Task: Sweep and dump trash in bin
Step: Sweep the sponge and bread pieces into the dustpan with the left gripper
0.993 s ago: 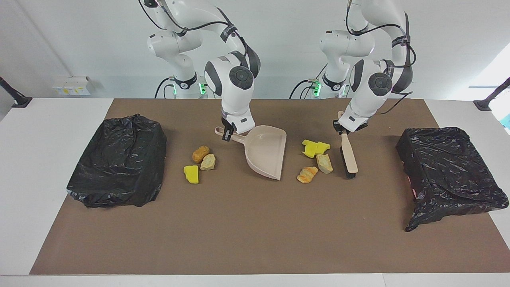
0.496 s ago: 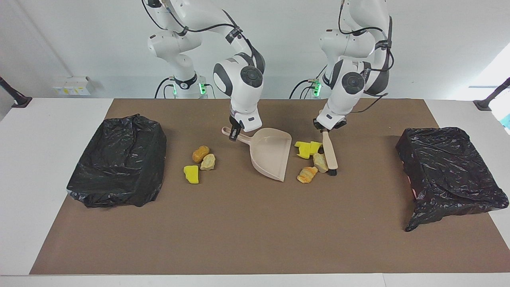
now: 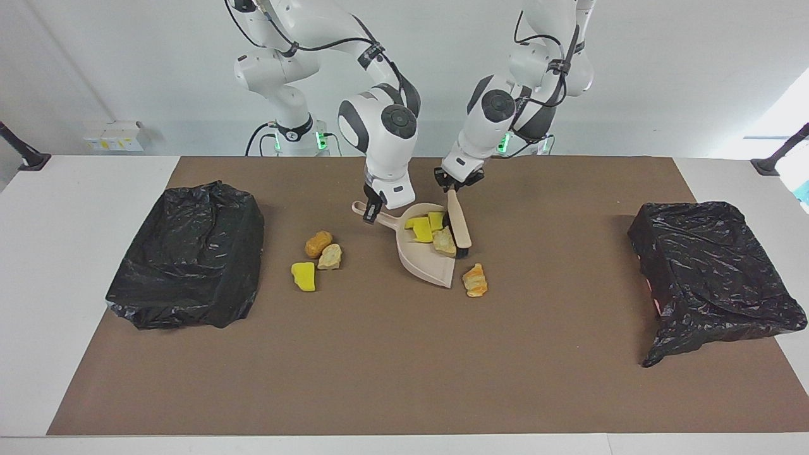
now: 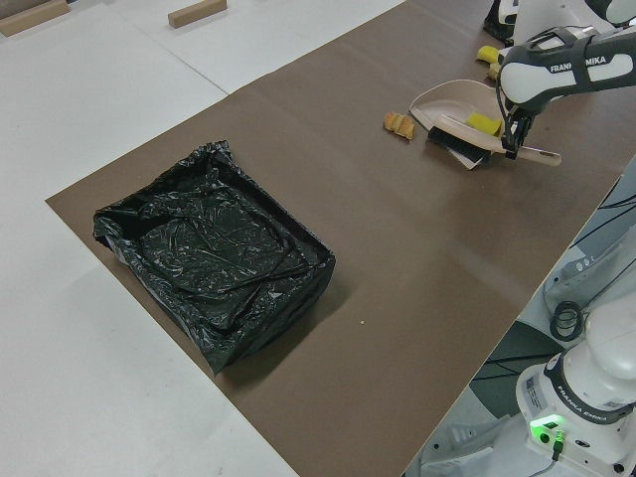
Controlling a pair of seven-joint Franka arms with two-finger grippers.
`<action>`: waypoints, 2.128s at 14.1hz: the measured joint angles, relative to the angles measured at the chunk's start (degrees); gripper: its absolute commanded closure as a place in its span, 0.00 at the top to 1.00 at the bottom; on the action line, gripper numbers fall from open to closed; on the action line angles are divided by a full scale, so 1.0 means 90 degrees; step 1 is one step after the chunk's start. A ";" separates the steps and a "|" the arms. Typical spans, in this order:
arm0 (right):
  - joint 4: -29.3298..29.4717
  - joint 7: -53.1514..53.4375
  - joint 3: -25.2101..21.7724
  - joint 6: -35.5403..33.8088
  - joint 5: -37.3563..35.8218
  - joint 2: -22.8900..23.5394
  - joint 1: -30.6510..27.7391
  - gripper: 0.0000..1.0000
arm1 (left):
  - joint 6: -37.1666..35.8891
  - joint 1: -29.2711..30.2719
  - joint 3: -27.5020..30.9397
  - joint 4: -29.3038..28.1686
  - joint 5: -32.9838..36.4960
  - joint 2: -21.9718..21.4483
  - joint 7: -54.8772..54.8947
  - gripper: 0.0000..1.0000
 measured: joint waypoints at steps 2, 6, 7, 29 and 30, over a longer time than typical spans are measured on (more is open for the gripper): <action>0.0000 0.0004 0.0000 0.0000 0.0000 0.0000 0.0000 0.00 | -0.0040 -0.0035 0.0039 0.0205 0.0008 0.0030 -0.0014 0.00; 0.0000 0.0030 0.0001 0.0000 0.0000 0.0000 0.0001 0.00 | -0.0554 0.0669 0.0164 0.0915 0.0614 0.0204 0.0113 0.00; 0.0000 0.0072 0.0002 0.0000 0.0000 0.0000 0.0001 0.00 | -0.0710 0.0948 0.0179 0.1150 0.0704 0.0327 0.0282 0.00; -0.0262 0.0349 -0.0005 0.0379 0.0000 -0.0024 -0.0018 0.00 | -0.1087 0.1285 0.0196 0.1379 0.1246 0.1086 0.1656 0.00; -0.0234 0.0349 -0.0018 0.0380 0.0000 -0.0061 -0.0056 0.00 | -0.1023 0.1466 0.0204 0.1373 0.1286 0.1099 0.1658 0.00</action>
